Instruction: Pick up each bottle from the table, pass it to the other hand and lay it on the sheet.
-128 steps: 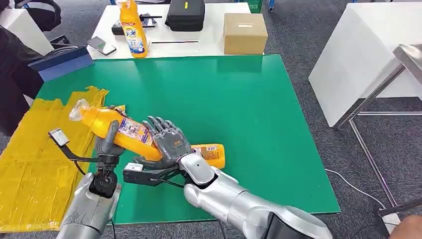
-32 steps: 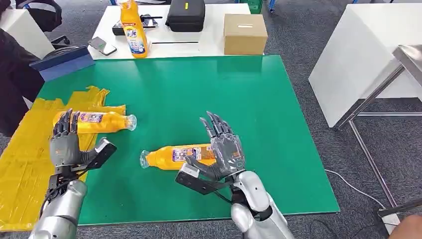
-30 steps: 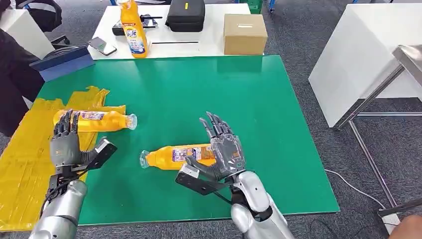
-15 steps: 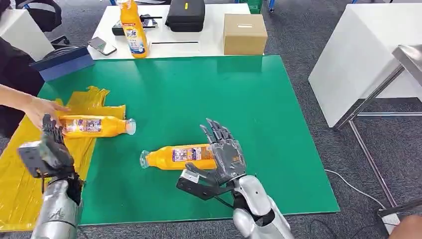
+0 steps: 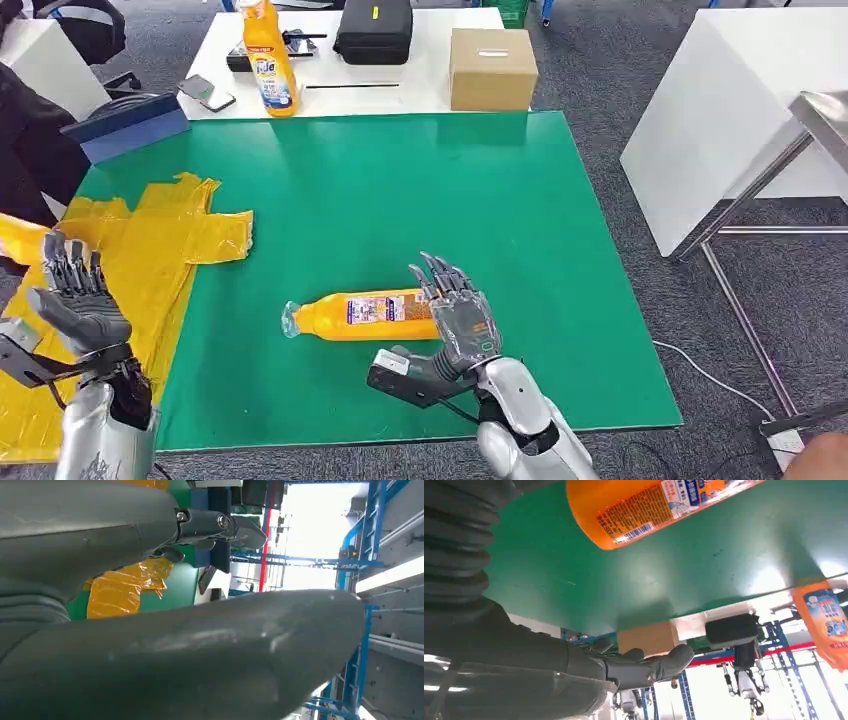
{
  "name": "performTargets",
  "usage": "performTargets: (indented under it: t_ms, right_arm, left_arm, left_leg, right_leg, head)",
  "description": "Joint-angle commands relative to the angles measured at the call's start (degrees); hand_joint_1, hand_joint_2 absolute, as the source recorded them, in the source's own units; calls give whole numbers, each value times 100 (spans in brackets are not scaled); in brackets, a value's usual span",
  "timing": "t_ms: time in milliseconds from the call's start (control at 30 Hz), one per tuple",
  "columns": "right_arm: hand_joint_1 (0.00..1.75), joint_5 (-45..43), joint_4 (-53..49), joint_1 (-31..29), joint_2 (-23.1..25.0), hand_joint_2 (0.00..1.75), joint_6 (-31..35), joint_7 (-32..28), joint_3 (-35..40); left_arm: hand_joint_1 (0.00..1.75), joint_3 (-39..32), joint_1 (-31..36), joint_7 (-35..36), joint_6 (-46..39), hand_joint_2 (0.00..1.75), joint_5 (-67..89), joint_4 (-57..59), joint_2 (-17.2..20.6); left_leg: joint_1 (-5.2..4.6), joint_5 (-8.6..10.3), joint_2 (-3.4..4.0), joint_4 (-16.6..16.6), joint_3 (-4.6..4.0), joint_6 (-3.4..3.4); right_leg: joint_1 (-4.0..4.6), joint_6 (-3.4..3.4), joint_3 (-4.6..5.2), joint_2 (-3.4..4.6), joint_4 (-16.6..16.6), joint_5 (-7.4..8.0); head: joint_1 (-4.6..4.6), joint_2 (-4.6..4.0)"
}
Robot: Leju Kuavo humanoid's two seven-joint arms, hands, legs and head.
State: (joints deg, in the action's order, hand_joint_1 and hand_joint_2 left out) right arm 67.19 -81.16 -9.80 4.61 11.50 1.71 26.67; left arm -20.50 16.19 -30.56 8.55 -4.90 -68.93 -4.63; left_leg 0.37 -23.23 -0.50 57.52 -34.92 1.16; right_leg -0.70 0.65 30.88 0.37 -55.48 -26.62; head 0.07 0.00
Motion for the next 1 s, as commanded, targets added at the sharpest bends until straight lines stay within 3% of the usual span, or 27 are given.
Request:
performTargets:
  t_ms: [33,433,1000]
  right_arm:
    - [0,232,1294,-653,-8,175,-145,159,197]
    - [0,408,1616,-853,93,175,-137,197,98]
    - [0,489,3031,-1563,413,175,-263,215,151]
  left_arm:
    - [0,287,140,-2,-54,0,-25,179,171]
    - [0,340,201,-4,-78,0,-21,245,142]
    - [0,508,560,42,-134,0,-45,668,133]
  left_leg:
    - [-1,-1,9,-5,16,-7]
    - [-1,-2,6,-2,16,-8]
    - [-1,0,3,-3,19,-9]
  right_leg:
    - [0,-5,-14,3,5,1]
    - [0,-6,-13,1,2,-1]
    - [1,-6,-16,-3,2,-1]
  head:
    - [2,0]
    - [0,0]
    - [0,0]
